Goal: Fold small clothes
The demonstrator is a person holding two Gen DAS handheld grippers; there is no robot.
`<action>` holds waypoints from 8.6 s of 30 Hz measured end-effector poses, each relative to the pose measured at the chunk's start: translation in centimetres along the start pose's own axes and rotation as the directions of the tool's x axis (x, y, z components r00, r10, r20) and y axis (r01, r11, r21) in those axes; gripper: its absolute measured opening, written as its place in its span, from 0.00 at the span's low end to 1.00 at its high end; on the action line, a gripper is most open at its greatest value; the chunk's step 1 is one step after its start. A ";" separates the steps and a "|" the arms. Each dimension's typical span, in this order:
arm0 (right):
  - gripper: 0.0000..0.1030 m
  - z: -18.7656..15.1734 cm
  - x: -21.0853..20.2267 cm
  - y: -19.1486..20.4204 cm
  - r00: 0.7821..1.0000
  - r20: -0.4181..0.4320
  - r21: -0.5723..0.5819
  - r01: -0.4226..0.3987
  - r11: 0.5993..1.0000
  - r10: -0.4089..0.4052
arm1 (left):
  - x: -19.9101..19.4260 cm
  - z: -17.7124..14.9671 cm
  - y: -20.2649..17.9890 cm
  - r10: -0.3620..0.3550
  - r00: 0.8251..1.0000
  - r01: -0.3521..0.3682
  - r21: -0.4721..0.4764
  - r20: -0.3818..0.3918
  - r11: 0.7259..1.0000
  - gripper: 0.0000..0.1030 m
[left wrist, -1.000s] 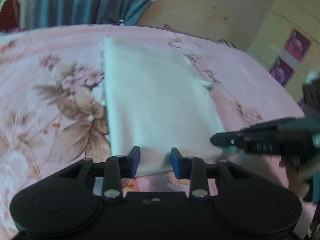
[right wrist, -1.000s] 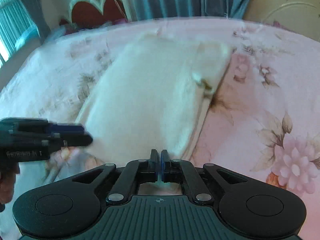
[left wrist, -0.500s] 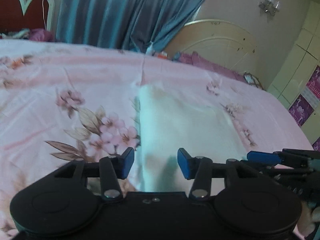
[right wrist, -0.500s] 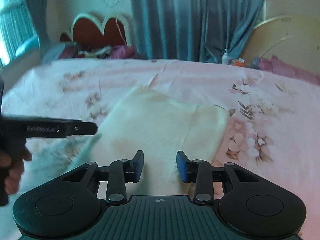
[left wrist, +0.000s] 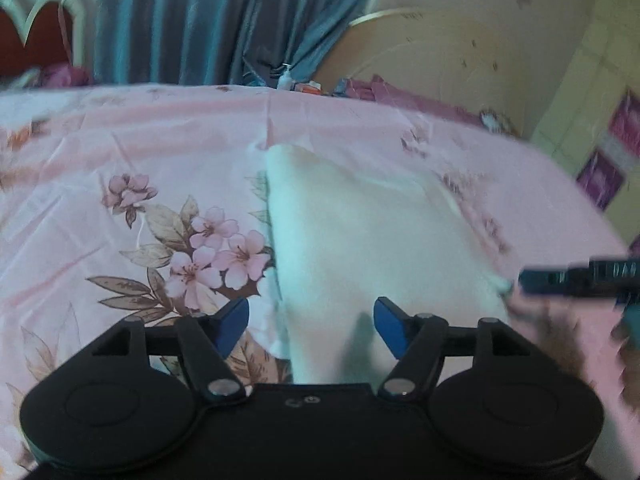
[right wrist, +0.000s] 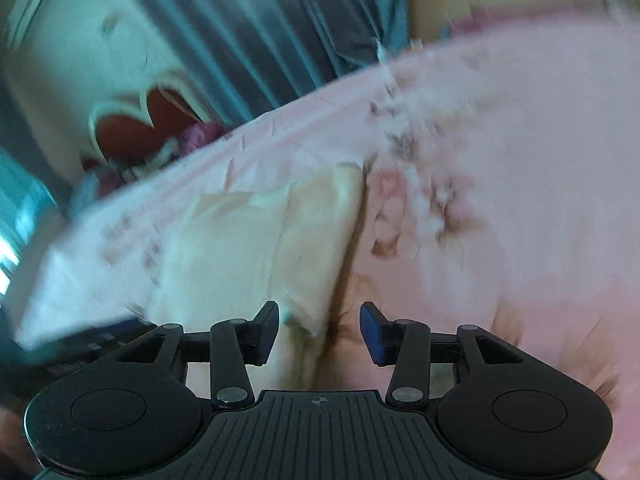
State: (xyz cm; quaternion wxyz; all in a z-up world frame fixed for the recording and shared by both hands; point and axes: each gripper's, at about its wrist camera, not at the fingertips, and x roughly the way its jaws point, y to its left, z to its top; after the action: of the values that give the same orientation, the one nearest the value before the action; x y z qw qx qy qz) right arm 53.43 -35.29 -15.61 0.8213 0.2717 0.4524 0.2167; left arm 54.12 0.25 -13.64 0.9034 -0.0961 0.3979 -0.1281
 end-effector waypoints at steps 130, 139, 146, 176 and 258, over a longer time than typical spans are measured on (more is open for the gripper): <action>0.32 -19.8 15.2 30.8 0.961 -0.107 -0.698 0.110 0.707 -0.255 | -14.7 -8.1 16.7 0.007 1.000 -0.009 0.122 0.018 0.992 0.27; 0.32 -20.0 11.4 28.4 0.965 -0.082 -0.602 0.150 0.784 -0.248 | -16.4 -10.3 15.1 0.101 0.995 -0.102 0.119 0.020 0.988 0.27; 0.32 -21.2 5.6 28.8 0.980 -0.011 -0.522 0.163 0.837 -0.198 | -19.7 -12.1 13.2 0.132 0.990 -0.137 0.112 0.054 0.984 0.27; 1.00 -35.5 -14.6 33.5 0.926 0.303 -0.448 0.348 0.824 -0.227 | -38.8 -21.9 2.3 0.236 0.934 -0.252 0.027 0.268 0.967 1.00; 1.00 -35.9 -19.4 33.5 0.908 0.366 -0.447 0.365 0.817 -0.206 | -42.3 -22.3 0.8 0.214 0.906 -0.265 0.095 0.364 0.960 1.00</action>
State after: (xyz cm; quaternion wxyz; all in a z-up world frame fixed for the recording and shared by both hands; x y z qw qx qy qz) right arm 9.18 -12.57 2.15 0.9457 0.0049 0.2850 0.1564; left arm 10.11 12.45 0.67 0.9730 -0.0029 0.2293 -0.0250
